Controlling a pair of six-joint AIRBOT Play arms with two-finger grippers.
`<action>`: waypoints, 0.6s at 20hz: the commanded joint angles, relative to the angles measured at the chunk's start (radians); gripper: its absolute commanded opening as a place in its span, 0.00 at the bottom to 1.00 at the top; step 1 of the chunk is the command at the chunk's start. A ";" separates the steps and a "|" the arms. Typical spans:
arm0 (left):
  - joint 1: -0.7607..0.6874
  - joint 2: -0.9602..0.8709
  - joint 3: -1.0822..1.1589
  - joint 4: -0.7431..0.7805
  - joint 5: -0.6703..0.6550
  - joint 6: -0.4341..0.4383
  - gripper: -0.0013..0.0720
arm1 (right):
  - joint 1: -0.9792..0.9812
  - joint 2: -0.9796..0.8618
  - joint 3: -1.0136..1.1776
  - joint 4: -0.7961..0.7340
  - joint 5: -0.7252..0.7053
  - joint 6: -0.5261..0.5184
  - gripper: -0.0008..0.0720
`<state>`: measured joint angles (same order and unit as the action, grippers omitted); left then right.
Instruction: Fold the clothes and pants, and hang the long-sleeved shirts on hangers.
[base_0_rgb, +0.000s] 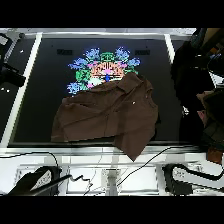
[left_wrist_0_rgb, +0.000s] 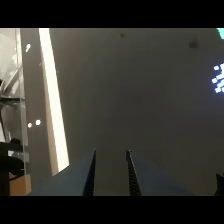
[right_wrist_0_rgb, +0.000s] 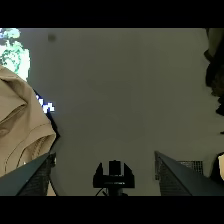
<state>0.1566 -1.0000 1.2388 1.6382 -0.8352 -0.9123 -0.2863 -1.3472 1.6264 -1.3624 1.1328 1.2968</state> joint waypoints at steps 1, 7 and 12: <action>0.000 0.000 0.000 0.000 0.000 0.000 0.31 | 0.000 0.000 0.000 0.000 0.000 0.000 0.96; 0.000 0.000 0.000 0.003 0.000 0.003 0.31 | 0.000 0.001 0.000 0.000 0.000 0.000 0.97; -0.002 -0.001 0.000 -0.013 0.007 0.000 0.31 | 0.000 0.001 0.000 0.000 0.000 0.000 0.97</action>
<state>0.1566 -1.0004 1.2388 1.6402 -0.8349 -0.9119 -0.2863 -1.3472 1.6264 -1.3624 1.1328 1.2968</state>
